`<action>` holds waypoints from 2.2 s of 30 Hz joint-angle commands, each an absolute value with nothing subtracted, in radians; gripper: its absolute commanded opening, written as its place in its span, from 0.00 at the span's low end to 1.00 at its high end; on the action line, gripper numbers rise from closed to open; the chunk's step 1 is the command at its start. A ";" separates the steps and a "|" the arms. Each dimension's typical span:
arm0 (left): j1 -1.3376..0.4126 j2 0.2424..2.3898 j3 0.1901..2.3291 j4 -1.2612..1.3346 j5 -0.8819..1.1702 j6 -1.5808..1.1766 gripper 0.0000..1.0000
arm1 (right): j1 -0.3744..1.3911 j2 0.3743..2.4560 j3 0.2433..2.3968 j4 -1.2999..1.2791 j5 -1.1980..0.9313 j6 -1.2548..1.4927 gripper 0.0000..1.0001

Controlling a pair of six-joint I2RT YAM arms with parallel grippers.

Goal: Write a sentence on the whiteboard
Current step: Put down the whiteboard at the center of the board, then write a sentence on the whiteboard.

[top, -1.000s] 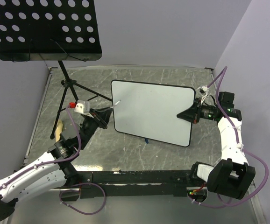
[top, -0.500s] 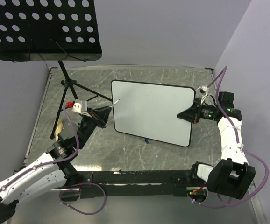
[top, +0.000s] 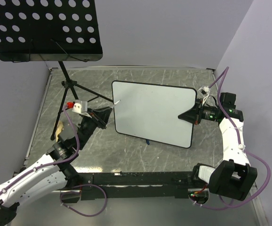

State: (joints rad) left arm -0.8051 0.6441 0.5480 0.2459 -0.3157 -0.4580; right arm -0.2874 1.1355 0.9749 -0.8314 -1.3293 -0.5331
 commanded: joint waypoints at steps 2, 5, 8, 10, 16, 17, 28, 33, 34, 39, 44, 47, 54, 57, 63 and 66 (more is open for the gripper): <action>-0.796 0.629 0.557 0.264 -0.295 -0.465 0.01 | -0.282 1.124 1.031 -0.796 -1.575 -0.538 0.00; -0.793 0.627 0.558 0.262 -0.290 -0.463 0.01 | -0.282 1.123 1.031 -0.796 -1.577 -0.537 0.00; -0.792 0.624 0.560 0.261 -0.284 -0.463 0.01 | -0.282 1.124 1.029 -0.795 -1.575 -0.534 0.00; -0.790 0.624 0.561 0.261 -0.281 -0.463 0.01 | -0.282 1.124 1.029 -0.795 -1.575 -0.534 0.00; -0.781 0.623 0.557 0.258 -0.273 -0.468 0.01 | -0.282 1.123 1.029 -0.795 -1.575 -0.535 0.00; -0.778 0.623 0.555 0.259 -0.272 -0.468 0.01 | -0.282 1.121 1.029 -0.793 -1.575 -0.535 0.00; -0.640 0.589 0.500 0.302 -0.102 -0.543 0.01 | -0.284 1.127 1.028 -0.788 -1.574 -0.526 0.00; -0.545 0.566 0.472 0.345 -0.012 -0.590 0.01 | -0.284 1.127 1.028 -0.790 -1.578 -0.531 0.00; -0.537 0.566 0.463 0.350 -0.008 -0.597 0.01 | -0.284 1.124 1.028 -0.790 -1.580 -0.531 0.00; -0.494 0.566 0.445 0.371 0.043 -0.621 0.01 | -0.284 1.118 1.025 -0.787 -1.580 -0.526 0.00; -0.468 0.572 0.437 0.391 0.071 -0.630 0.01 | -0.282 1.127 1.028 -0.793 -1.578 -0.534 0.00; -0.456 0.577 0.431 0.397 0.084 -0.634 0.01 | -0.284 1.129 1.029 -0.801 -1.575 -0.543 0.00; -0.433 0.580 0.413 0.423 0.112 -0.650 0.01 | -0.284 1.137 1.031 -0.807 -1.574 -0.548 0.00; -0.425 0.580 0.403 0.431 0.118 -0.655 0.01 | -0.284 1.140 1.034 -0.811 -1.574 -0.554 0.00; -0.417 0.583 0.396 0.454 0.133 -0.663 0.01 | -0.284 1.140 1.034 -0.815 -1.574 -0.558 0.00; -0.417 0.594 0.391 0.468 0.140 -0.669 0.01 | -0.285 1.144 1.034 -0.818 -1.574 -0.561 0.00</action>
State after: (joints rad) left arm -0.4236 0.5842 0.3965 0.3908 0.1112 -0.6514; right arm -0.2874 1.1534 0.9749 -0.8330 -1.3361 -0.5423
